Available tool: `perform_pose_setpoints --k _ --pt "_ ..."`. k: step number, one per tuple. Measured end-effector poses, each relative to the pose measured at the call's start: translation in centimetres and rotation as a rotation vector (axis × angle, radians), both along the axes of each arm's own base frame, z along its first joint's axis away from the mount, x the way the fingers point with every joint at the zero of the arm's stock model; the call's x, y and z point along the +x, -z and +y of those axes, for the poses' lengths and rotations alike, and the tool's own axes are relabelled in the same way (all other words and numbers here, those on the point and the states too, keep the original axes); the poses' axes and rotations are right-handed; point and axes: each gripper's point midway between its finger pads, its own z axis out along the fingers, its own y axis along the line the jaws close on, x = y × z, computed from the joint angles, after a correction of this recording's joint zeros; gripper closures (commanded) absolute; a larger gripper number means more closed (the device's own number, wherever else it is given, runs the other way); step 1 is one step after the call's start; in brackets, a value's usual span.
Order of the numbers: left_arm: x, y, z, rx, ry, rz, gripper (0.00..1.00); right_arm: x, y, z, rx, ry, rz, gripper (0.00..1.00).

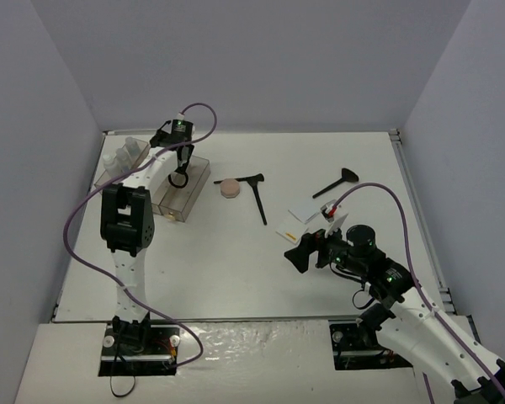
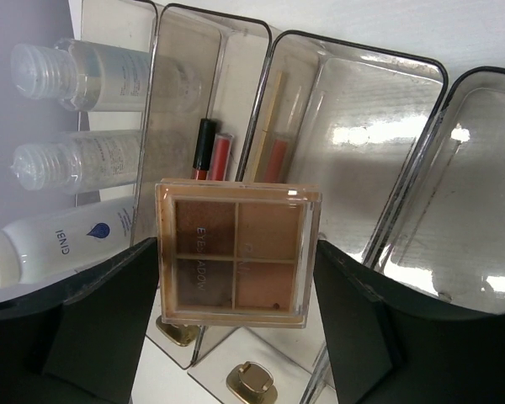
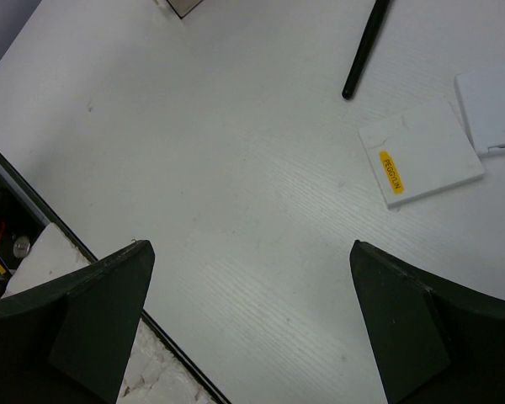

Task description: Organize the makeup

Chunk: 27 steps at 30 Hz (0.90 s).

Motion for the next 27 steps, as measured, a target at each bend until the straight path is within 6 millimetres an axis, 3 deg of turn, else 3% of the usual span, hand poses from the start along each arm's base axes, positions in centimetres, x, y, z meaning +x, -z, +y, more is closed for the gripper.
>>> perform_pose_setpoints --k 6,12,16,20,27 --pt "0.3 -0.5 0.0 0.001 0.002 -0.011 0.19 0.0 0.1 0.0 -0.001 0.000 0.002 0.00" --pt "0.4 -0.6 -0.2 -0.011 -0.001 -0.019 0.18 0.0 -0.2 0.0 0.006 0.002 -0.002 0.00" --pt "0.0 -0.7 -1.9 -0.098 0.029 -0.026 0.18 0.0 -0.2 0.0 0.006 0.002 -0.003 0.00" --pt "-1.7 -1.5 -6.0 -0.274 0.106 -0.034 0.15 0.0 -0.1 0.0 0.005 0.003 -0.002 0.00" --pt "-4.7 -3.5 -17.8 -0.584 0.312 -0.037 0.09 0.0 0.0 0.0 0.002 0.005 0.003 0.00"
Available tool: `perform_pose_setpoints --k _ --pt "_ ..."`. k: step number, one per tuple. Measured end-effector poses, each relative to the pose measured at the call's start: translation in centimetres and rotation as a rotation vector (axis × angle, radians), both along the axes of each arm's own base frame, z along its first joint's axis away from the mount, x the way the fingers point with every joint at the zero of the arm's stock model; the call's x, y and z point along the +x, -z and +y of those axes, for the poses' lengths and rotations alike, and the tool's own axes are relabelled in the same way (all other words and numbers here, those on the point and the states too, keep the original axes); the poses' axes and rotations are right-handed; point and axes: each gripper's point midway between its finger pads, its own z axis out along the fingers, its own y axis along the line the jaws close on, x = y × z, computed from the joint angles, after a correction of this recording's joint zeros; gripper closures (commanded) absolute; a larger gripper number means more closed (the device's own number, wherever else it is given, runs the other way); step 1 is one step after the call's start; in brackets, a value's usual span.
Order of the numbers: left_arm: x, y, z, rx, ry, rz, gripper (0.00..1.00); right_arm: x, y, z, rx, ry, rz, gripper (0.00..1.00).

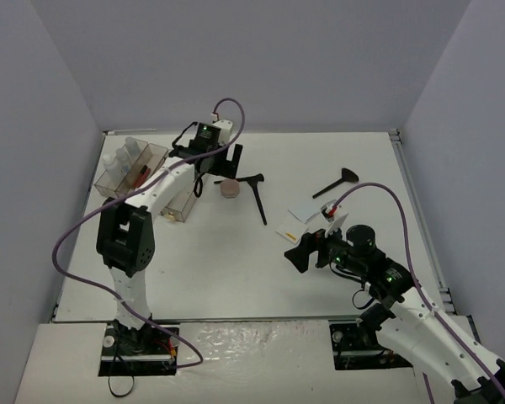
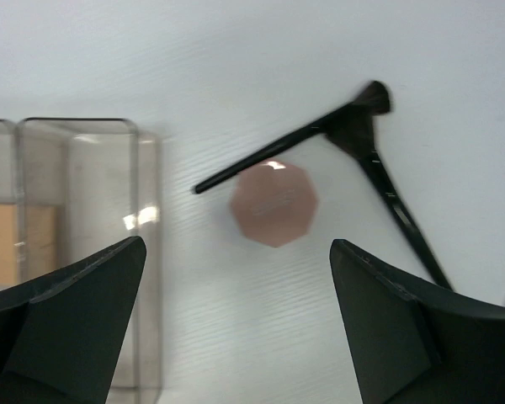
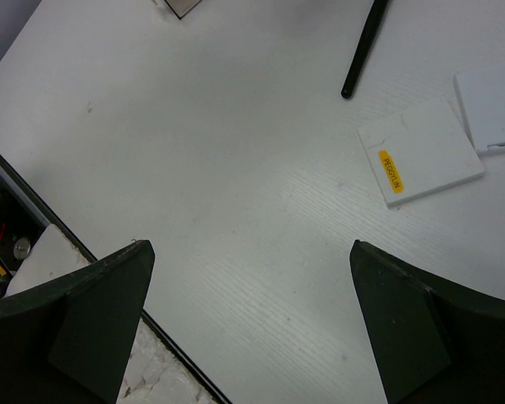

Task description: Organize the makeup

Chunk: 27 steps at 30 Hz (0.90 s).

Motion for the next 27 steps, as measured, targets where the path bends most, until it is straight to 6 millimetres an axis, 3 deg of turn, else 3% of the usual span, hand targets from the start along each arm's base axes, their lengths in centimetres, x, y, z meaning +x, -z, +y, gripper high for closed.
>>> perform_pose_setpoints --k 3,7,12,17,20,23,25,27 --pt "-0.9 0.9 -3.4 -0.045 0.062 0.028 0.08 0.0 0.0 0.0 0.002 0.001 0.002 0.00" --pt "-0.9 4.7 -5.2 -0.037 0.082 0.099 0.08 -0.1 -0.3 0.0 0.015 0.006 0.003 0.00" --pt "-0.9 10.3 -4.4 0.019 0.056 0.194 0.08 -0.2 -0.6 0.0 0.029 0.009 -0.003 0.00" --pt "-0.7 12.1 -3.5 0.056 0.031 0.214 0.09 -0.2 -0.8 0.0 0.038 0.012 -0.003 0.00" --pt "-0.4 12.0 -3.5 0.061 0.027 0.205 0.14 -0.3 -0.9 0.0 0.043 0.013 -0.003 0.00" --pt "0.0 11.6 -3.7 0.056 0.028 0.190 0.29 -0.4 -1.0 0.0 0.046 0.015 -0.003 0.00" --pt "0.1 11.5 -3.8 0.052 0.030 0.184 0.50 -0.4 -1.0 0.0 0.046 0.015 -0.002 0.00" --pt "0.1 11.5 -3.9 0.051 0.037 0.182 0.63 -0.4 -1.0 0.0 0.046 0.015 -0.002 0.00"
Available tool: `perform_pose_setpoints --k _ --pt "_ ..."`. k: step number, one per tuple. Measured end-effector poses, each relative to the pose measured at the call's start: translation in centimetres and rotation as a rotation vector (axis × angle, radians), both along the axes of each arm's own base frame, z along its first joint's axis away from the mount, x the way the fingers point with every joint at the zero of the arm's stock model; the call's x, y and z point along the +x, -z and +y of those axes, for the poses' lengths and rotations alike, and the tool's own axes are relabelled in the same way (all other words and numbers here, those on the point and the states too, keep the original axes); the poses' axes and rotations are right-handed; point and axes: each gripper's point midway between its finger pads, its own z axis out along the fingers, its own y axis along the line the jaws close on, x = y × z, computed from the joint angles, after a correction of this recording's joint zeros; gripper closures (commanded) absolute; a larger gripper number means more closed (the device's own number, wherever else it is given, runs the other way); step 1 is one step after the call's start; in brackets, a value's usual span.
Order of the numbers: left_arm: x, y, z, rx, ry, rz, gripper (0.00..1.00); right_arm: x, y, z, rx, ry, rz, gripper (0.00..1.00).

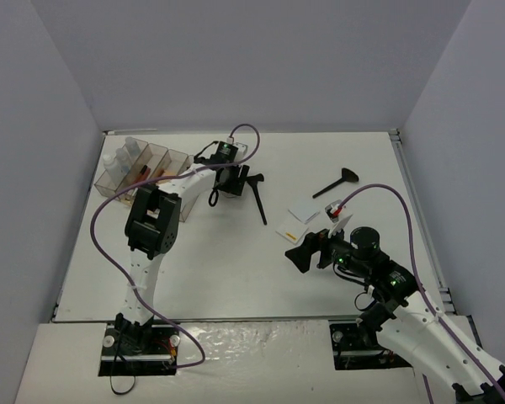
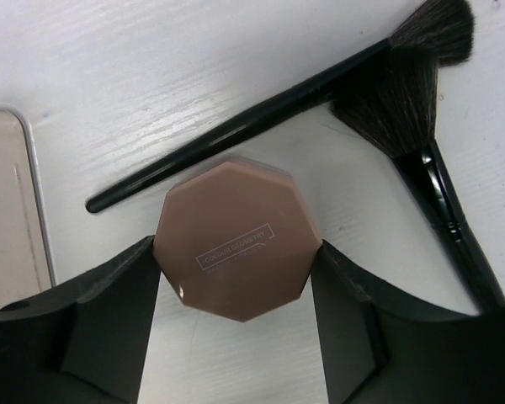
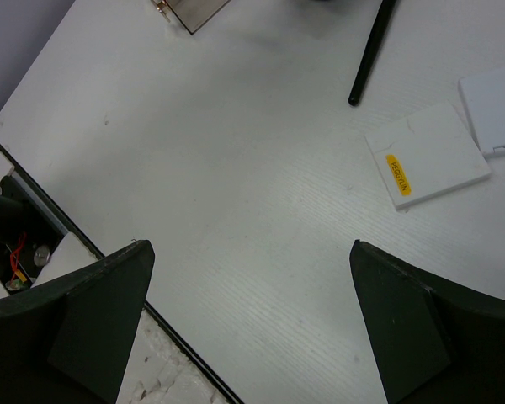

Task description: Organize the makeup

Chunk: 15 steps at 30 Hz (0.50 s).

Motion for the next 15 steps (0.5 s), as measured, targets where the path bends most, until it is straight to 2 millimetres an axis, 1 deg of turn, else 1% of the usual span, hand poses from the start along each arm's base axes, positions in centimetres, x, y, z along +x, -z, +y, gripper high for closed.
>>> perform_pose_setpoints --k 1,3,6,9,12,15 --pt "0.0 0.0 0.0 -0.002 0.000 0.000 0.69 0.0 0.0 0.0 0.000 0.000 0.000 0.00" --pt "0.0 0.0 -0.1 -0.004 0.001 0.001 0.75 0.0 0.0 0.0 0.000 0.000 0.000 0.00" --pt "-0.2 -0.3 -0.2 -0.013 0.004 0.002 0.77 0.0 0.0 0.0 0.000 0.000 0.000 0.00" --pt "-0.8 -1.7 -0.1 -0.027 0.007 -0.003 0.77 0.0 0.0 0.0 -0.001 0.000 0.001 0.00" --pt "-1.1 -5.6 0.6 -0.029 -0.006 -0.054 0.77 0.0 0.1 0.0 -0.003 0.000 0.004 0.00" --pt "-0.9 -11.1 2.1 -0.033 -0.030 -0.155 0.77 0.0 0.2 0.0 -0.004 0.000 0.005 0.00"
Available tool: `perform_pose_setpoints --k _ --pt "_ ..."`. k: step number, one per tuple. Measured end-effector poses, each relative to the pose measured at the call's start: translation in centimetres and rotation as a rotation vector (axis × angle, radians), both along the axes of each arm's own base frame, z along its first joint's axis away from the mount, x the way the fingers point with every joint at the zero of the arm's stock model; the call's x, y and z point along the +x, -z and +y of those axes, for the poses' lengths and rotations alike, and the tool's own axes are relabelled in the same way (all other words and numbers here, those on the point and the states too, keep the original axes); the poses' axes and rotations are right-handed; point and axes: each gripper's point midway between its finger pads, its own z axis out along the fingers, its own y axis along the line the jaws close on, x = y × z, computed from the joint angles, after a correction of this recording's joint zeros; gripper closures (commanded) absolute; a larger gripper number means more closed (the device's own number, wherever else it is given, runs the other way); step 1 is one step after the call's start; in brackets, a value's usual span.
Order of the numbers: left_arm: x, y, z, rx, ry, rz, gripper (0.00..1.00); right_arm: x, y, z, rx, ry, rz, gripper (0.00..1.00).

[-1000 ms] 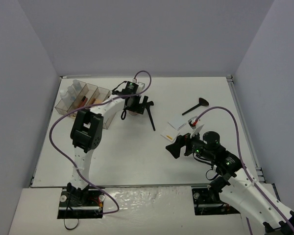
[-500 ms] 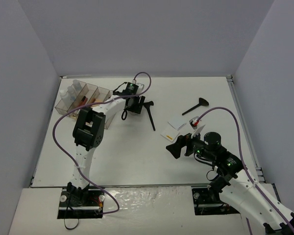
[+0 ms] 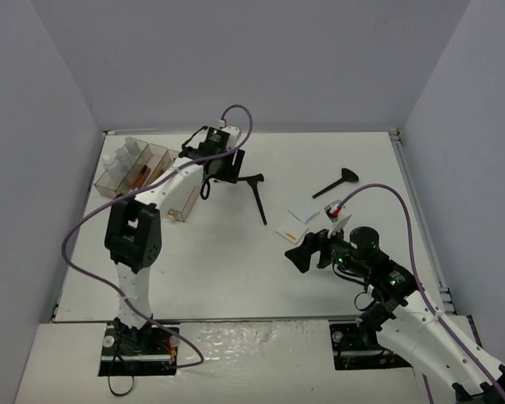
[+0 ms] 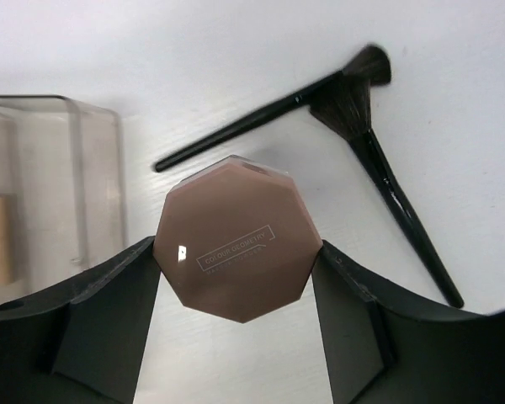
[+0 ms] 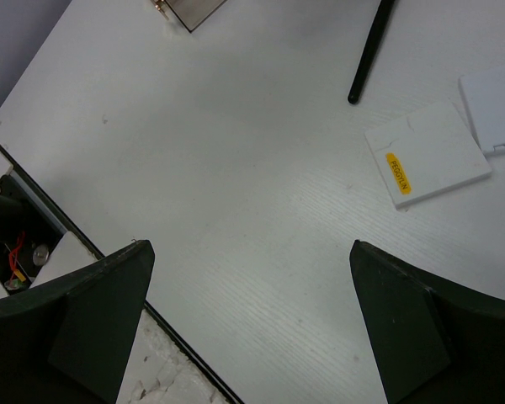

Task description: Organize the makeup

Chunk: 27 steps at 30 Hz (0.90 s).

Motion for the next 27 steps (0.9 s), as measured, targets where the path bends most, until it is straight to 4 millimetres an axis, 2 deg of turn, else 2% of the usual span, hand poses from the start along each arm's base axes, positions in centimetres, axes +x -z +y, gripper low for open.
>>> perform_pose_setpoints --k 3,4,6,9,11,13,17,19,23,27 --pt "1.3 -4.4 3.2 0.006 -0.062 -0.092 0.77 0.0 0.0 0.0 0.000 0.000 0.000 0.00" --pt "1.9 -5.5 4.5 0.009 -0.088 -0.115 0.77 0.0 0.0 0.0 -0.001 0.000 0.000 0.00" --pt "3.1 -6.4 7.4 0.010 -0.143 -0.137 0.76 0.0 0.0 0.0 0.000 0.000 0.000 0.00" --pt "4.4 -5.3 11.9 0.030 -0.226 -0.113 0.74 0.0 0.0 0.0 0.000 0.000 0.000 0.00" --pt "5.0 -3.3 14.8 0.051 -0.279 -0.069 0.73 0.0 0.0 0.0 0.000 0.000 0.000 0.00" --pt "5.6 -1.2 16.7 0.064 -0.312 -0.026 0.71 0.0 0.0 0.0 0.000 0.000 0.001 0.00" --pt "5.8 3.0 18.4 0.085 -0.336 0.065 0.62 0.0 0.0 0.0 0.000 0.000 0.001 0.00" --pt "6.2 4.2 18.5 0.090 -0.331 0.093 0.51 0.0 0.0 0.0 0.000 0.000 0.001 0.00" --pt "7.3 5.2 18.0 0.078 -0.311 0.107 0.31 0.0 0.0 0.0 0.000 0.001 0.001 0.00" --pt "7.5 5.2 17.7 0.068 -0.301 0.105 0.16 0.0 0.0 0.0 0.000 0.001 0.002 0.00"
